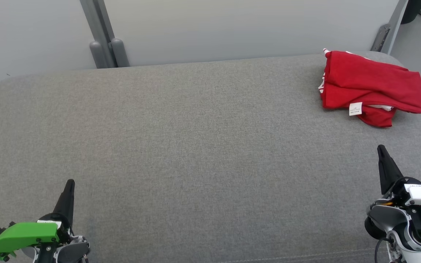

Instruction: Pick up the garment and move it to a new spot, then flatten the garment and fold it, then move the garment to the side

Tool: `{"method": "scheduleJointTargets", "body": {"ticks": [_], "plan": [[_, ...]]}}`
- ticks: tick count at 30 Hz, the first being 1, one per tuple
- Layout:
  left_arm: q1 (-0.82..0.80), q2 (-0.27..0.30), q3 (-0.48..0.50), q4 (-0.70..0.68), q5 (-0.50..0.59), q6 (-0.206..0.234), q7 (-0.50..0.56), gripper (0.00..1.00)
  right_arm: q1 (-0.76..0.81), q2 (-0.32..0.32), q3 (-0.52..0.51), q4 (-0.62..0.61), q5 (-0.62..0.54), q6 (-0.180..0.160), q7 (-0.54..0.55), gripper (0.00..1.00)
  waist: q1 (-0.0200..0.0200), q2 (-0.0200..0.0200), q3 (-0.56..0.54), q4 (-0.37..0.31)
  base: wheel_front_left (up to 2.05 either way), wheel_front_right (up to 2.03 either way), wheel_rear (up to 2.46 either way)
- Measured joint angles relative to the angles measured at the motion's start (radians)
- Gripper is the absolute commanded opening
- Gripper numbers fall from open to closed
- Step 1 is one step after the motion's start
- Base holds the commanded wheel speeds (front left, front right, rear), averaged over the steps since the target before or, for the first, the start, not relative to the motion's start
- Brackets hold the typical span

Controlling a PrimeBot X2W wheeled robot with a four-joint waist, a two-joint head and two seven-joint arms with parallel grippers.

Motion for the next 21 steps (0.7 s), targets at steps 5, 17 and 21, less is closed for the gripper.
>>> {"method": "scheduleJointTargets", "body": {"ticks": [5, 17, 21], "plan": [[0.000, 0.000, 0.001, 0.000, 0.000, 0.000, 0.000, 0.00, 0.000, 0.000, -0.001, 0.000, 0.000, 0.000, 0.000, 0.00, 0.0000, 0.0000, 0.000, 0.000, 0.00, 0.00, 0.00], [0.000, -0.001, 0.002, -0.001, 0.000, 0.000, 0.000, 0.00, 0.000, 0.001, -0.002, -0.001, 0.000, 0.000, 0.000, 0.00, 0.0000, 0.0000, 0.000, 0.000, 0.00, 0.00, 0.00], [0.000, -0.002, 0.003, -0.002, 0.001, 0.000, 0.000, 0.00, 0.000, 0.001, -0.002, -0.001, 0.000, 0.000, 0.000, 0.00, 0.0000, 0.0000, 0.000, 0.000, 0.00, 0.00, 0.00]]}}
